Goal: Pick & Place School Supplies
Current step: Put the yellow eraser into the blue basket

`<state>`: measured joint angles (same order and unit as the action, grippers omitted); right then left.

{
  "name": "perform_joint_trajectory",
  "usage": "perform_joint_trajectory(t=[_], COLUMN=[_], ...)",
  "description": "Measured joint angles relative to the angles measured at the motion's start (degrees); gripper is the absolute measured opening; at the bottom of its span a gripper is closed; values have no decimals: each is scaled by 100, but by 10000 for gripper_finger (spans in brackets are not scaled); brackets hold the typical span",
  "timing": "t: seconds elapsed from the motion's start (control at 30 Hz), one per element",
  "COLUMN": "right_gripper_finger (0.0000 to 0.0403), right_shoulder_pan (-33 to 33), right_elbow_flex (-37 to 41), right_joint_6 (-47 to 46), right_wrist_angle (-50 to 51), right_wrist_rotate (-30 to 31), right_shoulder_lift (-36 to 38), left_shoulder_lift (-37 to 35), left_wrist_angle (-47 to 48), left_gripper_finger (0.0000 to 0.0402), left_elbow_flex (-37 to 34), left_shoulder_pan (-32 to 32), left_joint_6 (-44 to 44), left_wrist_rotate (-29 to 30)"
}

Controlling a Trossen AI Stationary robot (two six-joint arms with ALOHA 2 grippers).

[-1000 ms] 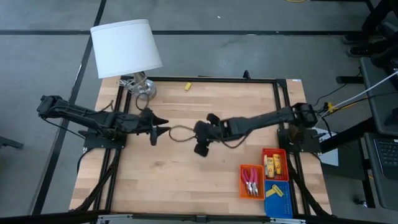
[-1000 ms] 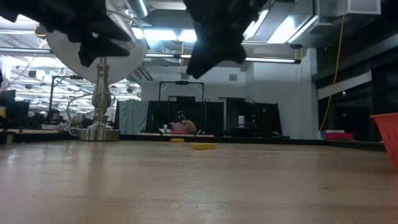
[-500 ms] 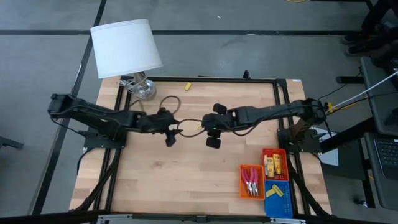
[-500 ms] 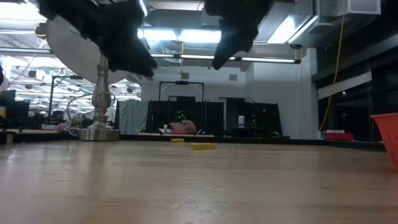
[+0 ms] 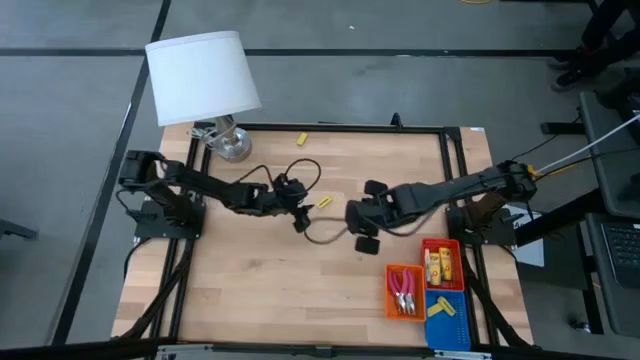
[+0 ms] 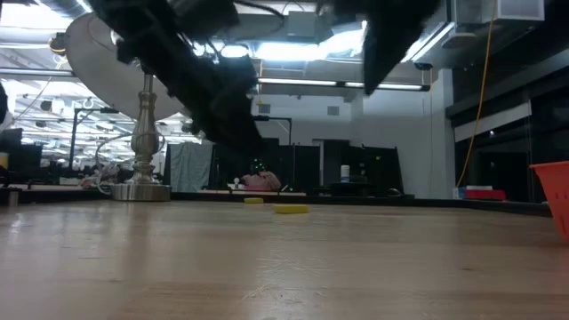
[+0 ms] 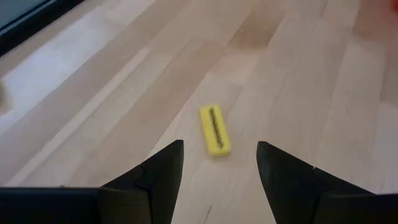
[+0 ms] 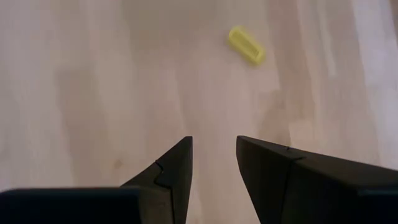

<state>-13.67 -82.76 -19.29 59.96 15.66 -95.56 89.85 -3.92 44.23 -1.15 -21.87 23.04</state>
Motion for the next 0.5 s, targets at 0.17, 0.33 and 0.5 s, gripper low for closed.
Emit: perform_joint_trajectory(t=[0.17,0.33,0.5], right_gripper_finger=[127,127,127], right_shoulder_pan=[-395,-731,-1007], right_elbow_flex=[0,0,-2], right_joint_6=[-452,-1252,-1632], right_wrist_angle=[629,925,953], right_wrist_rotate=[477,1006,1381], right_shoulder_lift=[539,1190,1547], left_shoulder_lift=[646,1199,1525], left_wrist_angle=[-1171,-1759,-1735], left_gripper_finger=[201,201,201], left_elbow_flex=[2,7,8], left_shoulder_pan=[101,96,99], left_joint_6=[467,641,183], left_wrist_rotate=[-56,68,234])
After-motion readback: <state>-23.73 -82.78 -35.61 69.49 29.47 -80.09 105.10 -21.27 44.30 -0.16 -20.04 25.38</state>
